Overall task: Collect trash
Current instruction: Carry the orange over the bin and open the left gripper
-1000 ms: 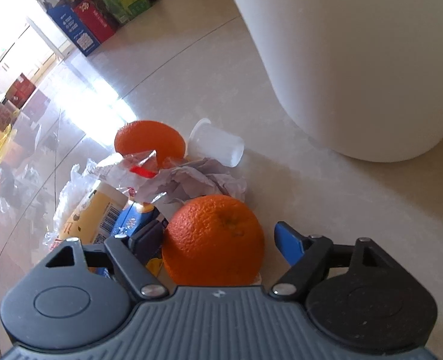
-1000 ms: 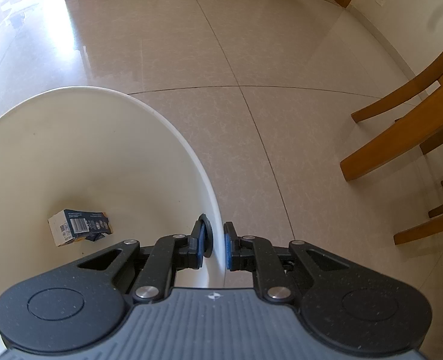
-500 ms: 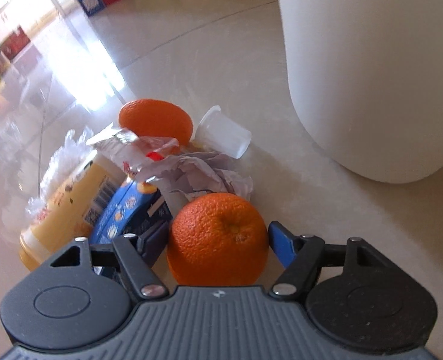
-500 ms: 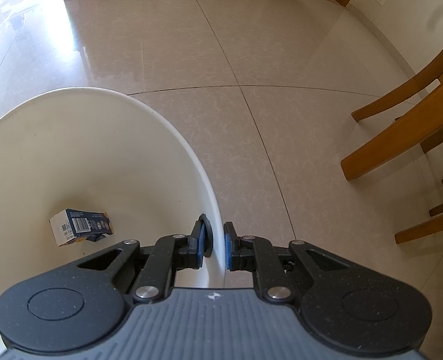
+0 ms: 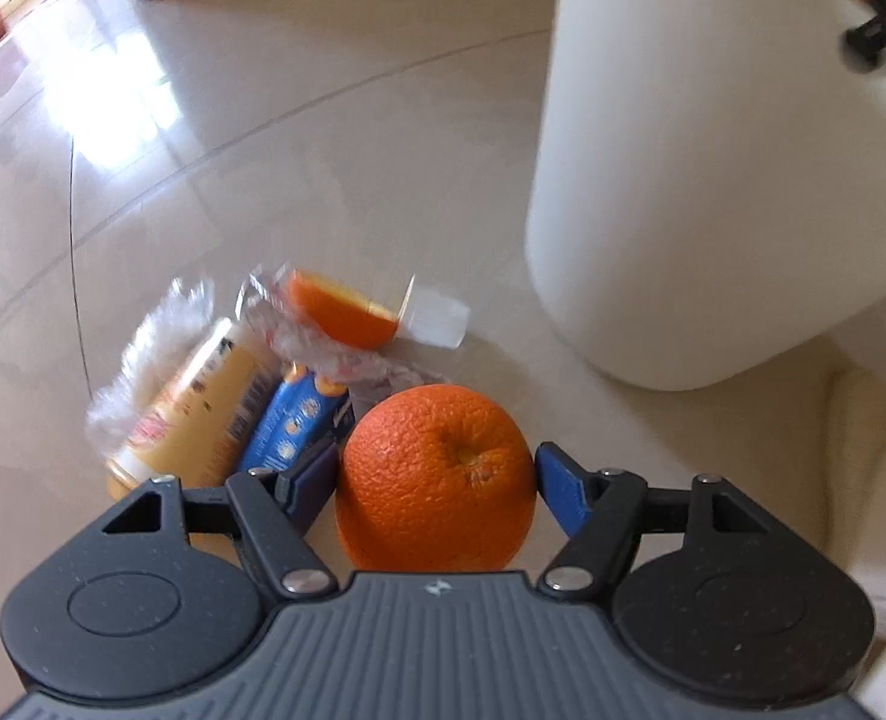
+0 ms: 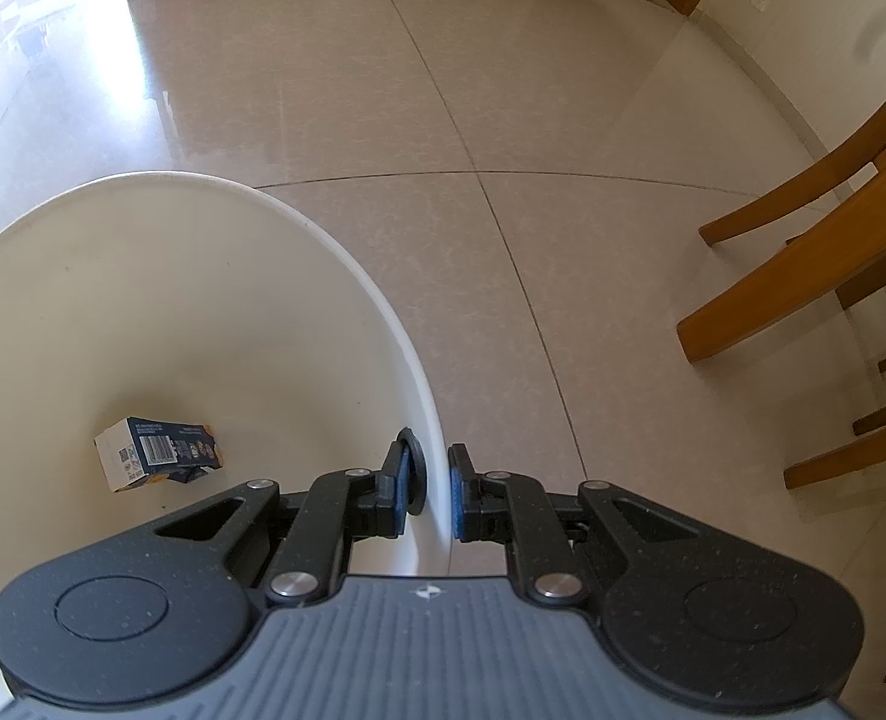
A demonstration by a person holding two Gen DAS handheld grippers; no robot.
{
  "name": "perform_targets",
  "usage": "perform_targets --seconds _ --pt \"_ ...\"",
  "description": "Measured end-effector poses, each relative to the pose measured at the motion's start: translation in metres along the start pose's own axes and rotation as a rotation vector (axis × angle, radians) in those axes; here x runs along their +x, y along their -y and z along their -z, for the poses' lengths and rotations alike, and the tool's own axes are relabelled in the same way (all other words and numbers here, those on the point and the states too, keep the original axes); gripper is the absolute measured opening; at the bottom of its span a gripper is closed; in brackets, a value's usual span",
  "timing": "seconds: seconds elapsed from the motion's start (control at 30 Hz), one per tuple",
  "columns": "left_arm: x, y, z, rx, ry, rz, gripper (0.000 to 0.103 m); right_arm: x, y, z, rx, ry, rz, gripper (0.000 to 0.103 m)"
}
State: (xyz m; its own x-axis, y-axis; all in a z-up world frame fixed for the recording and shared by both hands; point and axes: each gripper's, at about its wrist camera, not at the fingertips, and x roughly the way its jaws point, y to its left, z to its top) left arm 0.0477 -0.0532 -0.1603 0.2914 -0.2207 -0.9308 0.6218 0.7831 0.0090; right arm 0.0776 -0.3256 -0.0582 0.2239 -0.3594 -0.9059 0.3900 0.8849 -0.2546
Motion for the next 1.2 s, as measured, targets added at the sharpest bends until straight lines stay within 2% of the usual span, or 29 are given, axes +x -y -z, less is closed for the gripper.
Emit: perform_targets --seconds 0.17,0.33,0.47,0.63,0.77,1.2 --pt "-0.061 0.006 -0.03 0.106 -0.011 0.06 0.071 0.0 -0.002 0.001 -0.006 0.002 0.005 0.016" --pt "-0.117 0.018 -0.065 0.184 0.059 0.084 0.071 0.001 -0.003 0.0 -0.002 0.001 0.01 0.016" --pt "-0.143 0.031 -0.095 0.205 0.13 0.119 0.071 0.001 -0.002 -0.001 0.005 -0.002 0.007 0.016" --pt "-0.138 0.059 -0.128 0.236 0.176 0.18 0.072 0.001 0.0 -0.002 0.01 -0.007 -0.001 0.016" --pt "-0.124 0.08 -0.144 0.256 0.161 0.223 0.072 0.0 0.003 -0.003 0.015 -0.011 -0.012 0.016" --pt "-0.094 0.09 -0.149 0.241 0.095 0.25 0.073 -0.001 0.007 -0.002 0.009 -0.01 -0.024 0.015"
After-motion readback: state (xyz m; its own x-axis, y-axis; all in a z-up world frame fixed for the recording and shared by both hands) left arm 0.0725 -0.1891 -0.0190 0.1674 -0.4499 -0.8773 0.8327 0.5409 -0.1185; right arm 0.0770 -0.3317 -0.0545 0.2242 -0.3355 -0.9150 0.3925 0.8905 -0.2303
